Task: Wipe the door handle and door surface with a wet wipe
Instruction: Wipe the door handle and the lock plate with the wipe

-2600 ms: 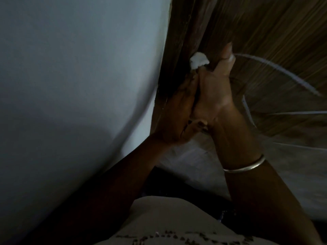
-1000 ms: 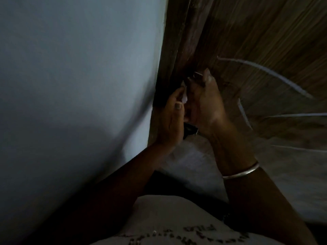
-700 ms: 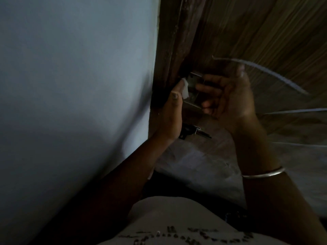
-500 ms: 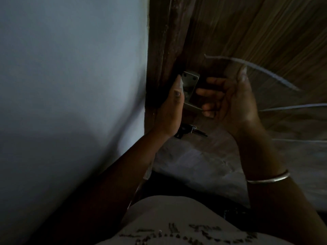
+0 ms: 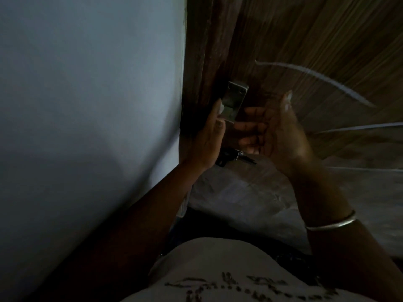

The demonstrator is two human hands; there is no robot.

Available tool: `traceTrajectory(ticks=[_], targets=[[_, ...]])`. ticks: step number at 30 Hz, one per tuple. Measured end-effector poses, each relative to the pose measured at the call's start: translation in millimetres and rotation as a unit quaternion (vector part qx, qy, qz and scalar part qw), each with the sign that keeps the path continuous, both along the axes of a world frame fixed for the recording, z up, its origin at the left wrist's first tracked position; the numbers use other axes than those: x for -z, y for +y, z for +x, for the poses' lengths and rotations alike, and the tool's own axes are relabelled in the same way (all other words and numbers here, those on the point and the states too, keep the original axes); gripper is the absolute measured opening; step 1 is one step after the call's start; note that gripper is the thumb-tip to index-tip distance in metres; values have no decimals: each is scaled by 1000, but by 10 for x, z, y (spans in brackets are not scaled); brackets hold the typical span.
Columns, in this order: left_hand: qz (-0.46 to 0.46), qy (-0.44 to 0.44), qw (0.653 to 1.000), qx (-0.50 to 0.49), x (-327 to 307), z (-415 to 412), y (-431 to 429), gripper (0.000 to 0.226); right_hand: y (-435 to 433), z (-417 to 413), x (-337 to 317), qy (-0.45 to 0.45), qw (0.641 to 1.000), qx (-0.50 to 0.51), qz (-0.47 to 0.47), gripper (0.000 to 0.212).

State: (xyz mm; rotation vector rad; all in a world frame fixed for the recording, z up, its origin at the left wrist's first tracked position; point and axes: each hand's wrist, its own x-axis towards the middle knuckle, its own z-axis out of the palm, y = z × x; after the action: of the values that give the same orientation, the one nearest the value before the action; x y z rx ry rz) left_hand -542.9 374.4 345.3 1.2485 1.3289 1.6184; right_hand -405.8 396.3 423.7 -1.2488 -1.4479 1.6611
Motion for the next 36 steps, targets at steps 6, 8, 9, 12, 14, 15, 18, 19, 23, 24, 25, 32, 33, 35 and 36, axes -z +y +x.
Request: traceTrajectory(ticks=[6, 8, 9, 12, 14, 15, 18, 19, 23, 24, 25, 32, 33, 35, 36], targets=[[-29, -40, 999, 8, 87, 107, 31, 112, 23, 108, 35, -12, 1000, 16, 1, 76], [-52, -77, 996, 8, 92, 124, 26, 127, 14, 119, 49, -34, 999, 23, 24, 74], [-72, -104, 992, 8, 90, 135, 25, 126, 8, 121, 54, -42, 998, 24, 34, 73], [-73, -259, 963, 21, 30, 193, 19, 80, -5, 124, 61, -53, 997, 22, 43, 71], [-54, -365, 929, 34, -1, 224, 9, 72, -5, 131, 65, -51, 998, 19, 45, 69], [-49, -402, 914, 30, -11, 232, 4, 74, -1, 134, 69, -48, 998, 17, 45, 68], [-53, -499, 865, -6, -46, 229, -4, 74, 8, 148, 88, -46, 998, 11, 41, 71], [-60, -522, 850, -23, -62, 230, -8, 75, 11, 152, 91, -47, 998, 9, 39, 72], [-69, -587, 803, -79, -94, 258, 3, 74, 19, 176, 92, -47, 998, 3, 31, 74], [-66, -605, 789, -85, -104, 265, 9, 73, 16, 191, 96, -45, 999, 1, 30, 74], [-64, -620, 777, -90, -111, 270, 19, 71, 12, 207, 101, -45, 999, 0, 31, 74], [-108, -632, 763, -85, -126, 273, -39, 68, 14, 298, 142, -43, 999, 5, 27, 75], [-112, -644, 753, -75, -103, 261, -31, 75, 13, 307, 144, -47, 999, 3, 28, 75], [-107, -669, 734, -54, -78, 258, -27, 78, 12, 323, 156, -53, 998, 1, 32, 75], [-106, -675, 729, -46, -54, 256, -22, 78, 15, 323, 165, -54, 998, 0, 34, 76]])
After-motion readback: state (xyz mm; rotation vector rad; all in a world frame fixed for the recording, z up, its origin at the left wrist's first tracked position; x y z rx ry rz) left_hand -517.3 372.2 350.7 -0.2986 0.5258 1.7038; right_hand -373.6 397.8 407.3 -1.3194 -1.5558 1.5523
